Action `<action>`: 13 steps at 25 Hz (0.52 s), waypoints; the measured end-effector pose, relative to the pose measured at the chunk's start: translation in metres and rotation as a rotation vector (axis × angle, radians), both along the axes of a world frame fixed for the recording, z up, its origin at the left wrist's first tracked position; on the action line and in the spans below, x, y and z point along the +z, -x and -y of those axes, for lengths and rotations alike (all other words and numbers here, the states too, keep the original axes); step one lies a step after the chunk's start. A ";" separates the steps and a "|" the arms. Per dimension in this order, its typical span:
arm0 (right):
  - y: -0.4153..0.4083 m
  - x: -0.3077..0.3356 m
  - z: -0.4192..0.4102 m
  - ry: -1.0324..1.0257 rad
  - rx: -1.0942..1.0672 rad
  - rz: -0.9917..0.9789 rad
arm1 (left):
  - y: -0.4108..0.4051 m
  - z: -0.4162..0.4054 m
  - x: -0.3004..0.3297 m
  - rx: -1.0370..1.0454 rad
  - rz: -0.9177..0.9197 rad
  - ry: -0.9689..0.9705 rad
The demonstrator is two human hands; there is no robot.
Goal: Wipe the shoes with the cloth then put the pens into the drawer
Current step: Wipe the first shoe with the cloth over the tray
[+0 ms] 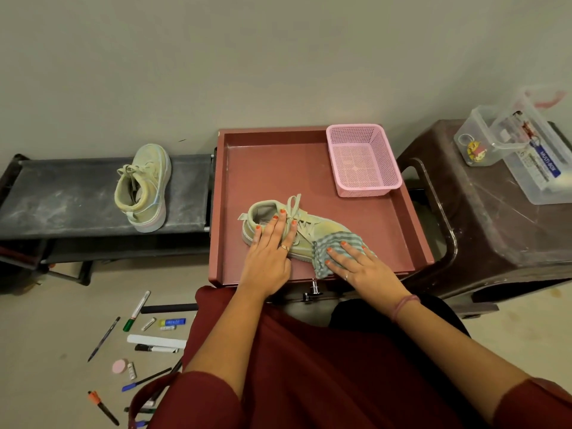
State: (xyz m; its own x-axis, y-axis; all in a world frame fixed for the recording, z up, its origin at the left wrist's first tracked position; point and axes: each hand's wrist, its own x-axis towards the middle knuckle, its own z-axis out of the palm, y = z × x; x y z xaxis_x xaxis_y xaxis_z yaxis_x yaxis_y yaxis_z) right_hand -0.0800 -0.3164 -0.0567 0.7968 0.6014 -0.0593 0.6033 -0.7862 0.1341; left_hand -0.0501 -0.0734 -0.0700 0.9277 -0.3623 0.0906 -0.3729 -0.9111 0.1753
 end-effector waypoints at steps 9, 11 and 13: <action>-0.044 0.057 -0.019 -0.667 -0.557 0.011 | -0.001 0.002 -0.006 0.005 0.003 0.022; -0.045 0.040 -0.041 -0.328 -0.467 -0.160 | -0.002 0.001 -0.007 0.000 -0.006 0.011; -0.031 0.017 -0.045 -0.044 -0.338 -0.160 | -0.001 0.002 -0.008 0.009 0.013 -0.015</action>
State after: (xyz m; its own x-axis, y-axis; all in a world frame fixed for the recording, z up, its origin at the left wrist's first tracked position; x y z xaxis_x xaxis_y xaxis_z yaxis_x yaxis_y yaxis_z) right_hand -0.0492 -0.2711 -0.0394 0.9333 0.3111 -0.1792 0.3197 -0.9473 0.0204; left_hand -0.0488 -0.0756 -0.0778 0.9296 -0.3556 0.0971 -0.3671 -0.9169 0.1567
